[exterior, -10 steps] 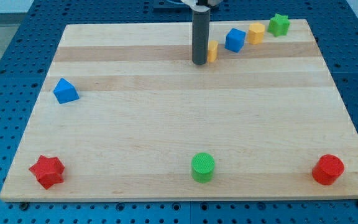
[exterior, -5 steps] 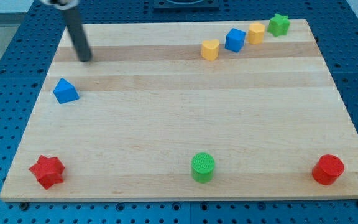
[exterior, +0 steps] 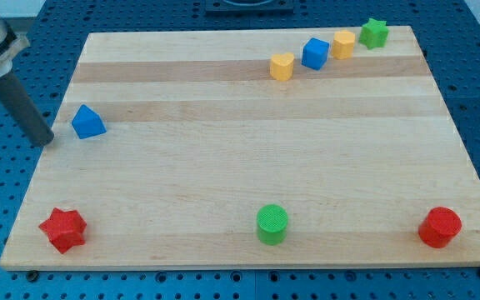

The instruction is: Place the blue triangle to the bottom left of the yellow heart

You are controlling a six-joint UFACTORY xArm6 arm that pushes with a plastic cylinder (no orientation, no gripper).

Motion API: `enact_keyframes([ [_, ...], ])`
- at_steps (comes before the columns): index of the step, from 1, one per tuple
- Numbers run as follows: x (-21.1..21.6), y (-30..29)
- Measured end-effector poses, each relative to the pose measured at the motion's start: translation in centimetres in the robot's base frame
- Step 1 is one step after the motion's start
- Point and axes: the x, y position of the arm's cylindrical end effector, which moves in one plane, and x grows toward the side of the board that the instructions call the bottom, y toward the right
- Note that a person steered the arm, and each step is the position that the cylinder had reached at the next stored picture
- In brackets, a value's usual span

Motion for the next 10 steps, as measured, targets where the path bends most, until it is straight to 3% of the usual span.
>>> enact_keyframes([
  [1, -2.0, 1.9],
  [5, -0.5, 18.1],
  [7, 3.8, 18.5],
  [8, 2.5, 19.2],
  [10, -5.3, 23.0],
])
